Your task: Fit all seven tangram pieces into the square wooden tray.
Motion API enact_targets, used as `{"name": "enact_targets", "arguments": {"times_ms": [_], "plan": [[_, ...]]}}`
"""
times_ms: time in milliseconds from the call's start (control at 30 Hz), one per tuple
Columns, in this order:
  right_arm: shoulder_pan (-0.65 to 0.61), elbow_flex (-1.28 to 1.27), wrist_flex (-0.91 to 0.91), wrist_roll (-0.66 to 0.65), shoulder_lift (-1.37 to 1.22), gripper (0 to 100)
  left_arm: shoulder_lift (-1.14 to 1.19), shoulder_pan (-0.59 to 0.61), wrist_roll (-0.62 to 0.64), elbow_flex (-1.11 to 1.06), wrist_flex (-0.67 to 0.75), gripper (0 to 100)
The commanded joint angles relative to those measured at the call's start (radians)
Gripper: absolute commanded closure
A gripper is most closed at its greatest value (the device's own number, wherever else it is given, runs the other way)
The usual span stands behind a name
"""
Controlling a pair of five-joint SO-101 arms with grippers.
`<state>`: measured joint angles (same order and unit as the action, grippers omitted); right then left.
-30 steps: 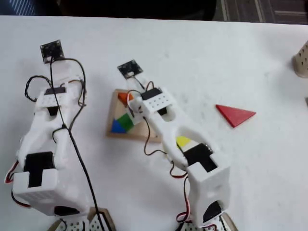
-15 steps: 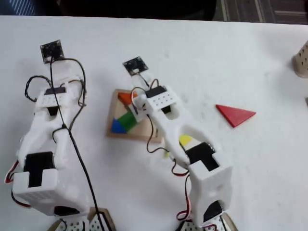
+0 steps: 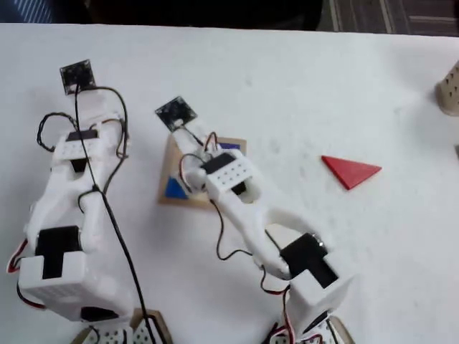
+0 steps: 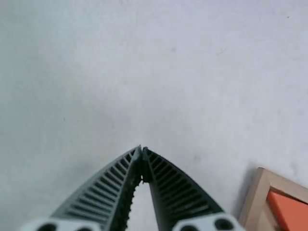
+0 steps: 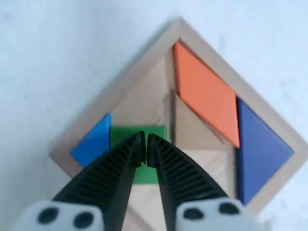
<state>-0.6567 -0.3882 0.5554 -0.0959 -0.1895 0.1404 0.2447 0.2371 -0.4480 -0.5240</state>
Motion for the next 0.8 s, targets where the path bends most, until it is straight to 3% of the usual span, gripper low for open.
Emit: {"name": "enact_targets", "arguments": {"times_ms": [0,200,533,767], "plan": [[-0.021,0.000,-0.090,-0.005,0.018,97.7,-0.007,0.007,0.002,0.028,0.025,98],[-0.061,0.048,-0.088,-0.126,-0.081,98.0,-0.007,0.010,0.002,0.028,0.025,98],[-0.056,0.104,0.200,-0.278,-0.090,98.1,-0.007,0.010,0.002,0.026,0.025,98],[-0.042,0.086,0.259,-0.299,-0.036,98.1,-0.007,0.008,0.002,0.028,0.025,98]]}}
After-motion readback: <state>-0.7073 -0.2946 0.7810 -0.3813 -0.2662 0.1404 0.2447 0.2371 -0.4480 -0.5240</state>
